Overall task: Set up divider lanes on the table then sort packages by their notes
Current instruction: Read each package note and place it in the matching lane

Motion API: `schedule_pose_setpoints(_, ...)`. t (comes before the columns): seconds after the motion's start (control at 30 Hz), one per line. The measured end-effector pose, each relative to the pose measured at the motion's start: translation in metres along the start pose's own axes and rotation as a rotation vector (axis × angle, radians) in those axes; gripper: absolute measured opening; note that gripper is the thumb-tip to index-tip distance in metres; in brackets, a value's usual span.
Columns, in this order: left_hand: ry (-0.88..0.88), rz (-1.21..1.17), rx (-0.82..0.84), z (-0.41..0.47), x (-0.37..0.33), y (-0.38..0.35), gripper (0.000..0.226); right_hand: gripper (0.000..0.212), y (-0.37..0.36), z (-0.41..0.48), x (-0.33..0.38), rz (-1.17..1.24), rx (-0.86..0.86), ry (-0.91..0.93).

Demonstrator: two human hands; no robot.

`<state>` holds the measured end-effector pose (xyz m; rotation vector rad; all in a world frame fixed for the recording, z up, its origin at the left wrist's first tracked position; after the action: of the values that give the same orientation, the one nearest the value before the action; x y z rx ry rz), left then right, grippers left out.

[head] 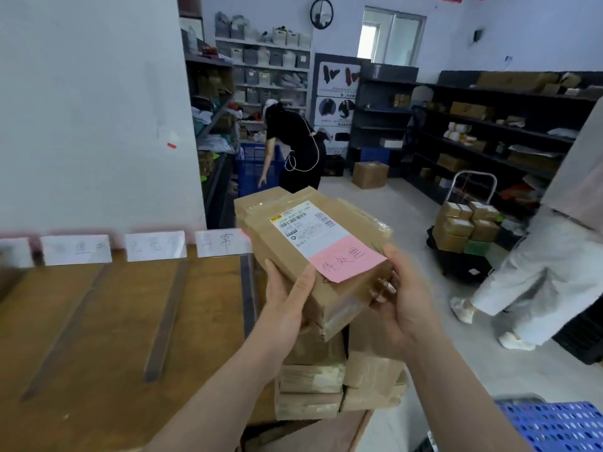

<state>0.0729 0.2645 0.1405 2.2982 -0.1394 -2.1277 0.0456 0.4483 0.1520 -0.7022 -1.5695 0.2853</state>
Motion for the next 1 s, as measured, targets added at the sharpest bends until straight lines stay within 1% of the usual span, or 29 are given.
schedule_pose_setpoints(0.07,-0.019,-0.034,-0.042,-0.009,-0.004,0.031,0.109,0.059,-0.024,-0.001,-0.019,-0.031,0.070,-0.039)
schedule_pose_setpoints(0.1,-0.041,-0.034,-0.082,-0.013,-0.008,0.049,0.103,0.063,-0.039,-0.004,-0.028,-0.066,0.113,-0.054)
schedule_pose_setpoints(0.2,-0.073,-0.052,-0.238,-0.029,-0.015,0.109,0.075,0.064,-0.082,-0.015,-0.058,-0.149,0.216,-0.094)
schedule_pose_setpoints(0.23,-0.068,-0.067,-0.282,-0.035,-0.014,0.131,0.071,0.065,-0.099,-0.020,-0.069,-0.162,0.244,-0.116)
schedule_pose_setpoints(0.3,-0.049,-0.097,-0.361,-0.049,-0.010,0.173,0.070,0.077,-0.134,-0.031,-0.095,-0.186,0.308,-0.174)
schedule_pose_setpoints(0.33,-0.033,-0.104,-0.400,-0.059,-0.008,0.193,0.068,0.078,-0.151,-0.037,-0.109,-0.214,0.341,-0.206)
schedule_pose_setpoints(0.37,-0.024,-0.105,-0.441,-0.067,-0.006,0.214,0.062,0.070,-0.169,-0.045,-0.122,-0.243,0.372,-0.224)
schedule_pose_setpoints(0.43,-0.009,-0.106,-0.512,-0.086,0.000,0.254,0.051,0.047,-0.205,-0.062,-0.149,-0.305,0.442,-0.242)
schedule_pose_setpoints(0.5,-0.001,-0.077,-0.567,-0.105,0.005,0.296,0.052,0.029,-0.240,-0.081,-0.176,-0.355,0.510,-0.253)
schedule_pose_setpoints(0.57,0.018,-0.047,-0.624,-0.124,0.013,0.340,0.058,0.024,-0.276,-0.102,-0.204,-0.390,0.562,-0.272)
schedule_pose_setpoints(0.7,0.061,-0.032,-0.688,-0.159,0.027,0.424,0.047,0.028,-0.341,-0.144,-0.262,-0.423,0.617,-0.336)
schedule_pose_setpoints(0.8,0.087,-0.003,-0.674,-0.182,0.034,0.476,0.059,0.030,-0.381,-0.170,-0.303,-0.428,0.654,-0.383)
schedule_pose_setpoints(0.9,0.123,-0.024,-0.683,-0.201,0.050,0.526,0.067,0.035,-0.415,-0.194,-0.342,-0.441,0.686,-0.421)
schedule_pose_setpoints(1.0,0.174,-0.007,-0.723,-0.214,0.068,0.570,0.068,0.038,-0.441,-0.211,-0.380,-0.464,0.688,-0.462)
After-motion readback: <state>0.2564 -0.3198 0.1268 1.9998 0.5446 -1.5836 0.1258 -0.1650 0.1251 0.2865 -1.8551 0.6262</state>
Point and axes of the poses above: each hand's wrist, its own z-axis towards the middle knuckle, its own y-axis out of the back of the hand, x = y × z, the point moved 9 cm from there along z, towards the middle knuckle, and after that the axes turned 13 degrees about z, right-handed, at the moved point
